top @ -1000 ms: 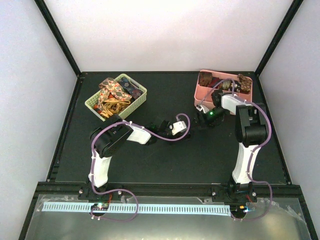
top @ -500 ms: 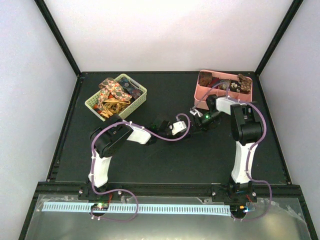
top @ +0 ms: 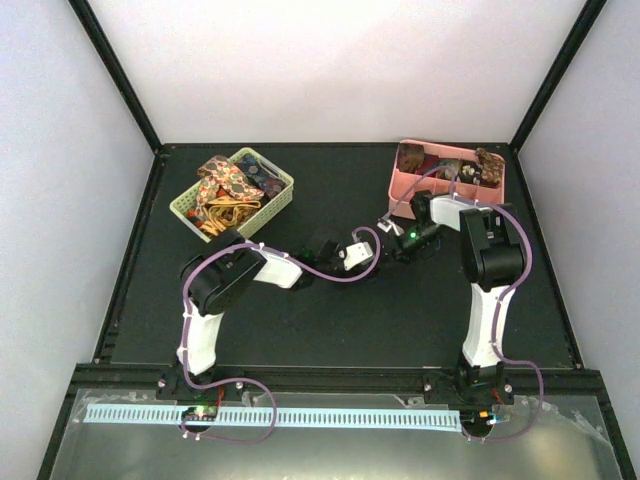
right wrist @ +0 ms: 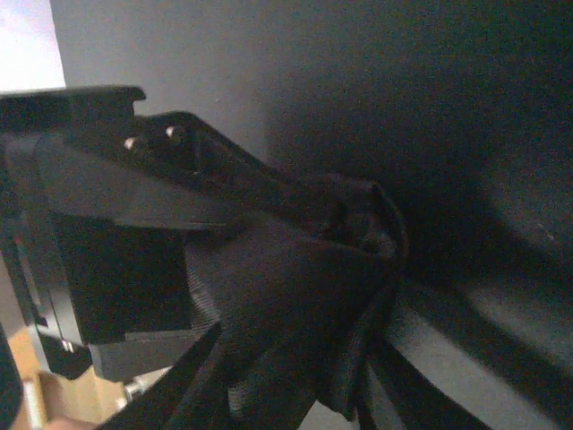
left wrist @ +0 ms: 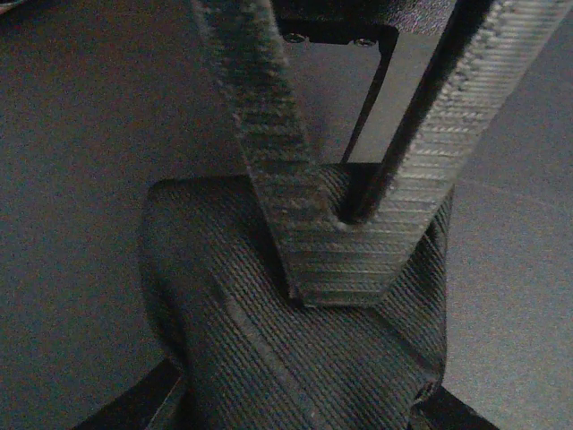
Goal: Roll the ties
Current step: Pick up the tie from the center of the board.
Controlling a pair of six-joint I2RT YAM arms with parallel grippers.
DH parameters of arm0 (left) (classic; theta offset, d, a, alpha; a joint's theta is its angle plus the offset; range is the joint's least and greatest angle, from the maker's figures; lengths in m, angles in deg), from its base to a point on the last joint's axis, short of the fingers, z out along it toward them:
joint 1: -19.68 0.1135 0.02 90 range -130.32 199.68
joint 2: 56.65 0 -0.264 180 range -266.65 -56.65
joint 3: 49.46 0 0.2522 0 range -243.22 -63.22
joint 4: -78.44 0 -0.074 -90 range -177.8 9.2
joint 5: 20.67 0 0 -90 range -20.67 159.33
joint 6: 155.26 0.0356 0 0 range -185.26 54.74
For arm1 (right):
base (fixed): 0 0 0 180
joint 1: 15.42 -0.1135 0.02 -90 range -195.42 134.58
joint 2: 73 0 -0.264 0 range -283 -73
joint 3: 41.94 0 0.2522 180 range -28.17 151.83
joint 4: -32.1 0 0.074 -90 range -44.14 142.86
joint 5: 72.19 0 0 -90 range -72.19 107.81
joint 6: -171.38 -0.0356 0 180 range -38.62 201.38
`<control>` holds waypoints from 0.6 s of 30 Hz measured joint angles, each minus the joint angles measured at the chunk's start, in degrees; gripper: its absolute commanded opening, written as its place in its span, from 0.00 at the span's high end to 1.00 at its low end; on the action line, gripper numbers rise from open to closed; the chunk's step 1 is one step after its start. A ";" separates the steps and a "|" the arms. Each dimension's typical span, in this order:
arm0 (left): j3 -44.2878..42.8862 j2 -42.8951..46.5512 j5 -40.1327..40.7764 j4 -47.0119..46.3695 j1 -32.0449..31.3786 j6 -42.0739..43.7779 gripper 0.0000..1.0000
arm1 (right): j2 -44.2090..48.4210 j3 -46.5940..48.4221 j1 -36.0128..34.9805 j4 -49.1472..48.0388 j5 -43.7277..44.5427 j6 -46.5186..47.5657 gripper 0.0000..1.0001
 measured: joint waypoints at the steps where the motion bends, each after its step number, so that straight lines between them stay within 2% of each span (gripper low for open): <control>1: 0.00 0.02 0.00 0.00 0.00 0.00 0.65 | 0.09 -0.02 -0.11 -0.20 0.04 -0.07 0.75; 4: -0.04 0.00 0.04 0.02 0.00 0.00 0.63 | 0.59 -0.04 -0.31 -0.46 0.04 -0.11 0.89; 6: -0.09 0.00 0.07 0.09 0.00 0.00 0.59 | 0.81 -0.02 -0.55 -0.46 0.13 -0.31 0.98; 9: -0.11 0.00 0.11 0.11 0.00 0.07 0.46 | 0.85 0.00 -0.55 -0.48 0.28 0.13 0.98; 11: -0.11 0.02 0.15 0.00 0.00 0.09 0.27 | 0.85 -0.11 -0.55 -0.48 0.44 0.20 0.98; 15: 2.43 1.18 0.37 -1.75 0.17 -0.22 0.02 | 1.11 -0.66 -0.55 -0.50 0.74 0.33 0.98; 18: 6.03 3.17 0.35 -3.54 0.17 0.04 0.01 | 1.42 -1.11 -0.55 -0.66 0.79 0.39 0.98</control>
